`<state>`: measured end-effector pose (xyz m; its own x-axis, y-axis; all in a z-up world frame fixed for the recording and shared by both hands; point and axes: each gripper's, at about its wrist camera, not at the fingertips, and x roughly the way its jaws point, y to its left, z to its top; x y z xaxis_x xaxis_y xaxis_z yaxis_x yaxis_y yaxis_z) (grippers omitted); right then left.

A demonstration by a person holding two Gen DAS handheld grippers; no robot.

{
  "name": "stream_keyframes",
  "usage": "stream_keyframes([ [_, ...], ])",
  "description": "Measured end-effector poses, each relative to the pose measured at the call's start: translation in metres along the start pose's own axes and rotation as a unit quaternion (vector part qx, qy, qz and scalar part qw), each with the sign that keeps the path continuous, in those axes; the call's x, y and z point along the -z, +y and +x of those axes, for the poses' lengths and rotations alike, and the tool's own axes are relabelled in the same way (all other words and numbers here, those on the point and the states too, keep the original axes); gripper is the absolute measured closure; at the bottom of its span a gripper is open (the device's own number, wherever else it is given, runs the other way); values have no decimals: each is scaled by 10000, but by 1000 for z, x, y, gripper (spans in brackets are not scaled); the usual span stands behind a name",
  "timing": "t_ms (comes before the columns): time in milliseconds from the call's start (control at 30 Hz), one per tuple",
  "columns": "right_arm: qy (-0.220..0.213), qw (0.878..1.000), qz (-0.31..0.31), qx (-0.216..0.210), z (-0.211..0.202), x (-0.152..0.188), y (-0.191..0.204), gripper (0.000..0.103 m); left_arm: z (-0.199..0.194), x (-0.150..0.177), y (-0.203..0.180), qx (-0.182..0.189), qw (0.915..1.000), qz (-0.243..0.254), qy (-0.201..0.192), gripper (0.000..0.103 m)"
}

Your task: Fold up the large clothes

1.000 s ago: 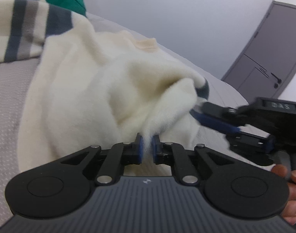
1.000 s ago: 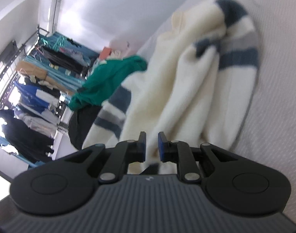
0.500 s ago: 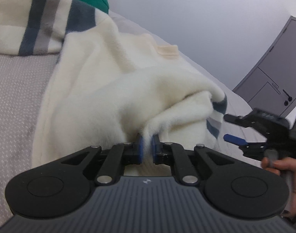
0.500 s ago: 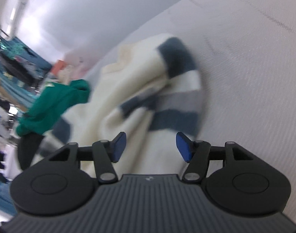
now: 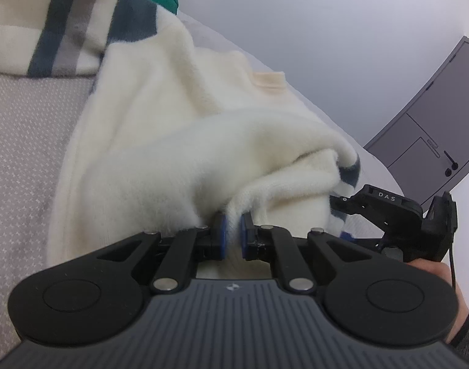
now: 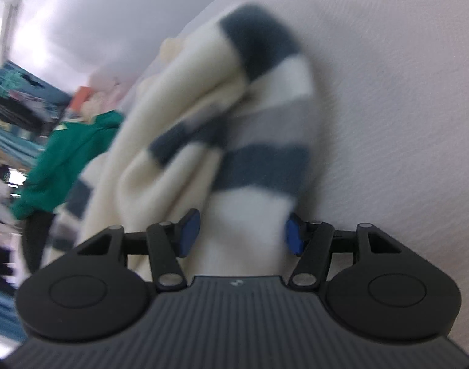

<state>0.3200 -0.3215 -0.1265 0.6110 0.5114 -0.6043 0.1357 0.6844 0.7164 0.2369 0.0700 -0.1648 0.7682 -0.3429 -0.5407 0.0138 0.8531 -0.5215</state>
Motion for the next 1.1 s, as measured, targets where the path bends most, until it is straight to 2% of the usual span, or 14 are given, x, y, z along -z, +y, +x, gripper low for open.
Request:
stream_keyframes([
  [100, 386, 9970, 454, -486, 9, 17, -6, 44, 1, 0, 3, 16, 10000, -35, -6, 92],
  [167, 488, 9958, 532, -560, 12, 27, -6, 47, 1, 0, 5, 52, 9999, -88, 1, 92],
  [267, 546, 9962, 535, -406, 19, 39, -5, 69, 2, 1, 5, 83, 9999, -92, 4, 92],
  [300, 486, 9973, 482, -252, 18, 42, -5, 79, 2, 1, 5, 87, 9999, -81, 5, 92],
  [333, 387, 9981, 469, -139, 17, 45, -5, 82, 2, 2, 4, 94, 9999, -70, 5, 92],
  [400, 243, 9981, 562, -86, 12, 46, -6, 85, 2, 3, 4, 112, 9999, -92, -1, 92],
  [533, -133, 9998, 25, 172, -12, 47, 11, 87, 2, 4, 4, 227, 9997, -132, 2, 92],
  [667, -581, 9965, -430, 410, -50, 33, 25, 87, 0, 5, 6, 500, 9983, -278, 74, 92],
  [767, -1058, 9879, -840, 764, -83, 7, 28, 87, -3, 7, 1, 605, 9980, -182, 96, 92],
  [933, -1496, 9702, -1174, 1500, -126, -45, 11, 88, -2, 14, -11, 857, 9959, 137, 272, 89],
  [1000, -1725, 9574, -1387, 1855, -140, -68, 6, 88, -1, 17, -17, 934, 9947, 300, 305, 84],
  [1067, -2000, 9383, -1680, 2265, -151, -93, 6, 88, -2, 21, -25, 973, 9936, 504, 257, 74],
  [1100, -2132, 9285, -1793, 2455, -154, -104, 7, 88, -3, 21, -27, 1000, 9931, 580, 214, 72],
])
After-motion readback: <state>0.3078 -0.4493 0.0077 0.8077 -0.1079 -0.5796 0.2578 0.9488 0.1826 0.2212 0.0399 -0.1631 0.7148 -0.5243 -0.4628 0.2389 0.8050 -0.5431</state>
